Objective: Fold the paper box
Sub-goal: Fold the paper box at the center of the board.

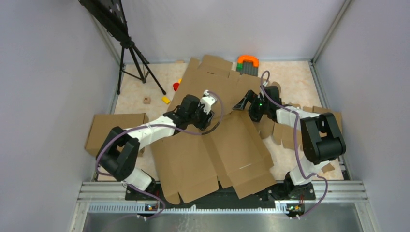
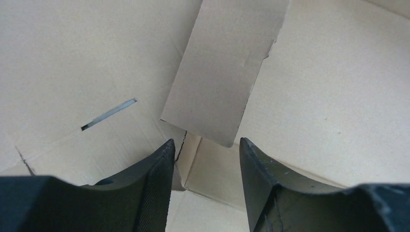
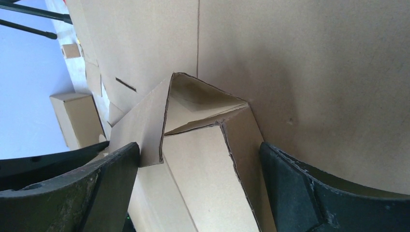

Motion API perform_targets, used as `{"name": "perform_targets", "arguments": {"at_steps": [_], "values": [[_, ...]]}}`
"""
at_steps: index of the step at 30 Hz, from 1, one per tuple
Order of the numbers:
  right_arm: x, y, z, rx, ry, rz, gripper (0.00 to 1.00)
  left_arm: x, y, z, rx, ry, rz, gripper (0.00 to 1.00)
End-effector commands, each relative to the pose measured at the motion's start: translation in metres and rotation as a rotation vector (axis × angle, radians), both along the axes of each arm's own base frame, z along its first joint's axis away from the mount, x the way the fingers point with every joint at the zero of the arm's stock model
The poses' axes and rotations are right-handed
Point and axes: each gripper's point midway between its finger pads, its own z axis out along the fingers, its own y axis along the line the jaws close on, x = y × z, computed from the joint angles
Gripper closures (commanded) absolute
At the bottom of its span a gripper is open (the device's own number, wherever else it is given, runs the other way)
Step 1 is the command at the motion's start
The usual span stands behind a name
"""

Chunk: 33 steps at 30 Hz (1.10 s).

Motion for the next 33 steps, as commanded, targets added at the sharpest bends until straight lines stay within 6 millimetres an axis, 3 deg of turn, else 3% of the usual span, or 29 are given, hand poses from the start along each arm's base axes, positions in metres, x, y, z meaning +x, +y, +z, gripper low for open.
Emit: {"name": "perform_targets", "arguments": {"at_steps": [1,8,12,16,18,20,21,27,33], "values": [[0.005,0.008,0.012,0.006,-0.048,0.030,0.09,0.004,0.001,0.039,-0.076,-0.095,0.041,0.45],[0.005,0.010,0.013,0.002,-0.055,0.037,0.16,-0.003,0.015,0.063,-0.119,-0.137,0.109,0.40],[0.005,0.011,0.014,0.001,-0.056,0.039,0.18,-0.008,0.032,0.071,-0.152,-0.125,0.232,0.39],[0.005,0.011,0.015,0.000,-0.060,0.040,0.17,-0.004,0.062,0.065,-0.202,-0.067,0.429,0.50],[0.005,0.011,0.015,0.000,-0.061,0.040,0.17,-0.004,0.071,0.058,-0.281,0.043,0.520,0.63],[0.005,0.012,0.016,0.002,-0.061,0.041,0.17,-0.003,0.076,0.049,-0.356,0.156,0.600,0.83],[0.006,0.012,0.017,0.003,-0.063,0.042,0.17,0.000,0.080,0.045,-0.378,0.200,0.655,0.87],[0.007,0.012,0.018,0.000,-0.067,0.043,0.17,0.007,0.054,0.035,-0.454,0.358,0.587,1.00],[0.006,0.013,0.018,0.000,-0.064,0.044,0.17,0.011,0.033,0.022,-0.466,0.436,0.499,1.00]]}}
